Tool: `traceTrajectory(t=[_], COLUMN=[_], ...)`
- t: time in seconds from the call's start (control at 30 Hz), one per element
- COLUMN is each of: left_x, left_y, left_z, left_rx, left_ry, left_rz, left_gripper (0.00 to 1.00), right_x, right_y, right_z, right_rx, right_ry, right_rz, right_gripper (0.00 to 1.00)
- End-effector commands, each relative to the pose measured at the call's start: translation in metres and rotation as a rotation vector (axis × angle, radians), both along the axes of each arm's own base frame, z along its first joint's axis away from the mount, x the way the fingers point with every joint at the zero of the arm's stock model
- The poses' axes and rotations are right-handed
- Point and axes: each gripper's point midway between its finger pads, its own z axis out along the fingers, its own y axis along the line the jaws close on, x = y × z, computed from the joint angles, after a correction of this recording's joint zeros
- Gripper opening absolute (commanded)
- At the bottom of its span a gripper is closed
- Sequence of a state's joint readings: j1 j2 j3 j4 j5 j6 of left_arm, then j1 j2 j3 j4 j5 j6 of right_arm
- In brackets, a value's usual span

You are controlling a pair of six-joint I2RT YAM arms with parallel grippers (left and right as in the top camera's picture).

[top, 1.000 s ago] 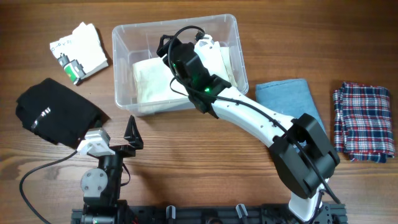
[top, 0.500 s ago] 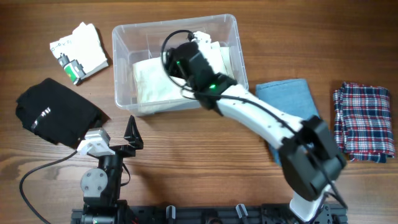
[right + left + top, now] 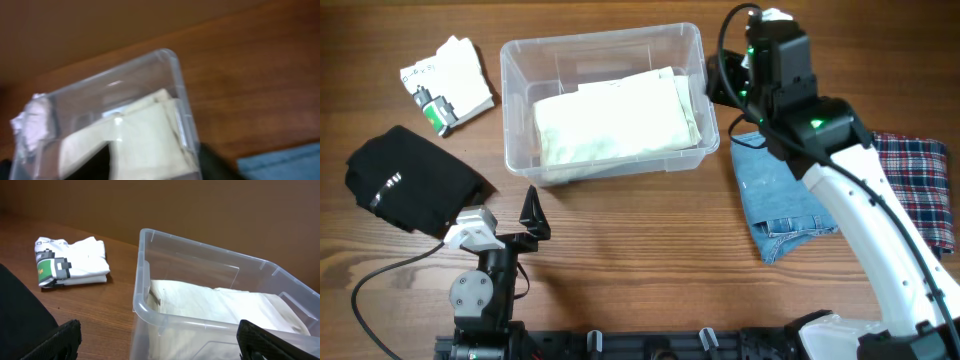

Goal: Pack container

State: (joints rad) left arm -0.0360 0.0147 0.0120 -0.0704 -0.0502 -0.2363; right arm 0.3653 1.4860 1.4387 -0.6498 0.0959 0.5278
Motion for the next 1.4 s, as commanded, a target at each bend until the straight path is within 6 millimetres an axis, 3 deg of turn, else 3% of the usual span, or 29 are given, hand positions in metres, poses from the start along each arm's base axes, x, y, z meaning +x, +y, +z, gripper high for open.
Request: traceTrajectory(t=[0.0,0.17,0.47,0.67,1.0,1.37], left_x=[0.000,0.000,0.000,0.000,0.000,0.000], left_y=[0.000,0.000,0.000,0.000,0.000,0.000], left_z=[-0.002,-0.002,-0.002,-0.002,-0.002,-0.002], left_rx=[0.023,0.023,0.023,0.023,0.023,0.023], left_ry=[0.000,0.001,0.002,0.002,0.002,0.002], left_rz=[-0.004,-0.004,-0.004,-0.004,-0.004,-0.004], left_gripper=[1.00,1.00,1.00,1.00,1.00,1.00], right_x=[0.001,0.000,-0.017,-0.029,-0.044,-0.050], right_y=[0.007,0.026,0.030,0.027,0.047,0.034], right_z=[-0.034,-0.070,-0.111,-0.118,-0.122,-0.139], right_rx=[-0.038,-0.037,-0.049,-0.063,-0.129,-0.212], right_ry=[0.090,0.183,0.349,0.403,0.406,0.449], right_rz=[0.112,0.206,0.263,0.267,0.337,0.320], right_gripper=[0.04,0.05,0.04,0.04,0.04,0.04])
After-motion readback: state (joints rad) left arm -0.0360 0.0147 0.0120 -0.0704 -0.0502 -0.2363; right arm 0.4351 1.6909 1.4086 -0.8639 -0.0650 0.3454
